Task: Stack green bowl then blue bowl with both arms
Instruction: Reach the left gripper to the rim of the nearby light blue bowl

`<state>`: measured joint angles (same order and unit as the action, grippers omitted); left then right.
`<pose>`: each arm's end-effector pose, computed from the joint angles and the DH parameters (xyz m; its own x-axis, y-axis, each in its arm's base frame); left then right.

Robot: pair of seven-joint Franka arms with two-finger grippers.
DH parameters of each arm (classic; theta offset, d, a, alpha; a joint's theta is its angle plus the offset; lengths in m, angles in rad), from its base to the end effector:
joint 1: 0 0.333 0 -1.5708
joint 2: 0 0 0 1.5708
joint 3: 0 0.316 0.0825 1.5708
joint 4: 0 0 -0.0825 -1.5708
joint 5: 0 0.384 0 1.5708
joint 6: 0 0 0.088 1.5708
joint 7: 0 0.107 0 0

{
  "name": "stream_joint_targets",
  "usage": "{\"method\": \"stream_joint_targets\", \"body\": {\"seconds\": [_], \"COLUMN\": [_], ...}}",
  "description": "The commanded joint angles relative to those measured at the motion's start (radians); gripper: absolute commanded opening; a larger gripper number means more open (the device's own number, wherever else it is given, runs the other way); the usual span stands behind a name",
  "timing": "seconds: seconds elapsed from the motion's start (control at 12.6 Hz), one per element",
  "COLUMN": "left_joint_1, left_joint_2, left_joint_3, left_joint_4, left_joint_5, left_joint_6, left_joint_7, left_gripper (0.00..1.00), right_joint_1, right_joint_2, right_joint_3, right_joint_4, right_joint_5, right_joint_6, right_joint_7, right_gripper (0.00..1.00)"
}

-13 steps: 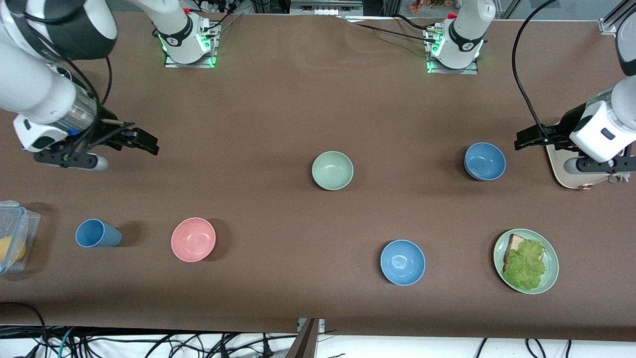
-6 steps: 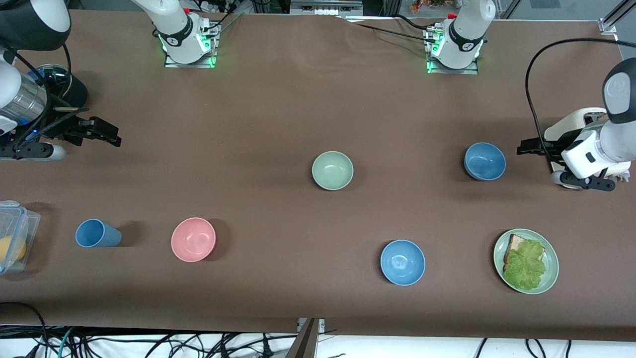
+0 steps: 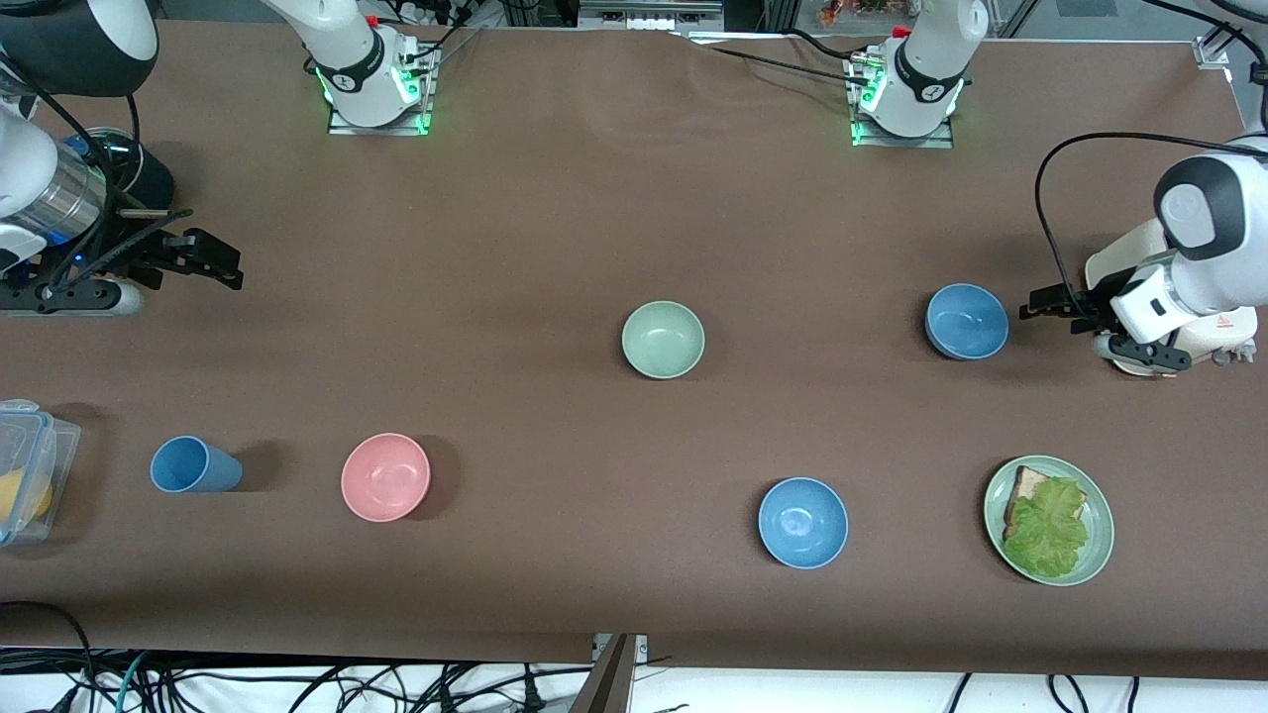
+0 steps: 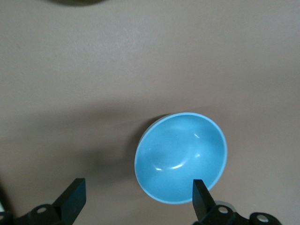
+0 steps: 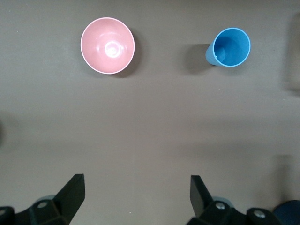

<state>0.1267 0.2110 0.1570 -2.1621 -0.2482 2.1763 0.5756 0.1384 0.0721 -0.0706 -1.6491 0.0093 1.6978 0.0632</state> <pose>0.5205 0.1417 0.2857 0.9858 -0.1404 -0.0924 -0.1165 -0.9671 0.2260 0.5810 0.0416 0.5573 0.9997 0.0035 -0.0234 0.0034 -1.0000 -0.0026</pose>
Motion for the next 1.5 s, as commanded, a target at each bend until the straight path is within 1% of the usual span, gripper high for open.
{"method": "stream_joint_targets", "body": {"seconds": [0.0, 0.16, 0.24, 0.4, 0.63, 0.71, 0.79, 0.87, 0.95, 1.03, 1.42], "left_joint_1": [-0.004, -0.001, 0.004, 0.004, 0.022, 0.028, 0.028, 0.028, 0.028, 0.028, 0.028], "left_joint_2": [-0.013, 0.014, 0.028, 0.057, 0.077, 0.089, 0.093, 0.093, 0.093, 0.093, 0.077], "left_joint_3": [-0.001, -0.001, 0.001, 0.001, 0.002, 0.002, 0.002, 0.002, 0.002, 0.004, 0.006], "left_joint_4": [-0.088, -0.103, -0.12, -0.148, -0.163, -0.168, -0.17, -0.168, -0.166, -0.165, -0.153], "left_joint_5": [-0.074, -0.107, -0.156, -0.244, -0.275, -0.292, -0.301, -0.303, -0.303, -0.304, -0.303], "left_joint_6": [0.115, 0.152, 0.181, 0.241, 0.247, 0.261, 0.266, 0.266, 0.266, 0.266, 0.24], "left_joint_7": [0.038, 0.09, 0.142, 0.225, 0.277, 0.296, 0.306, 0.306, 0.306, 0.305, 0.287], "left_gripper": [0.99, 0.98, 0.95, 0.94, 0.94, 0.88, 0.6, 0.26, 0.06, 0.0, 0.0], "right_joint_1": [-0.003, -0.005, -0.006, -0.006, -0.005, -0.006, -0.008, -0.008, -0.011, -0.013, -0.013], "right_joint_2": [-0.011, -0.011, -0.011, -0.006, -0.003, 0.0, 0.0, 0.0, 0.009, 0.011, 0.012], "right_joint_3": [0.008, 0.006, 0.005, 0.005, 0.005, 0.005, 0.005, 0.003, 0.003, 0.002, 0.002], "right_joint_4": [0.003, 0.005, 0.02, 0.037, 0.037, 0.037, 0.037, 0.037, 0.037, 0.037, 0.037], "right_joint_5": [-0.017, -0.014, -0.014, -0.015, -0.011, -0.011, -0.011, -0.012, -0.011, -0.011, -0.012], "right_joint_6": [-0.003, -0.004, -0.007, -0.015, -0.006, -0.006, -0.004, -0.004, -0.003, 0.0, 0.0], "right_joint_7": [-0.005, -0.014, -0.02, -0.023, -0.002, -0.002, -0.003, -0.006, -0.006, -0.006, -0.006], "right_gripper": [0.99, 0.99, 0.99, 0.99, 0.99, 0.99, 0.99, 0.99, 0.99, 0.99, 0.99]}}
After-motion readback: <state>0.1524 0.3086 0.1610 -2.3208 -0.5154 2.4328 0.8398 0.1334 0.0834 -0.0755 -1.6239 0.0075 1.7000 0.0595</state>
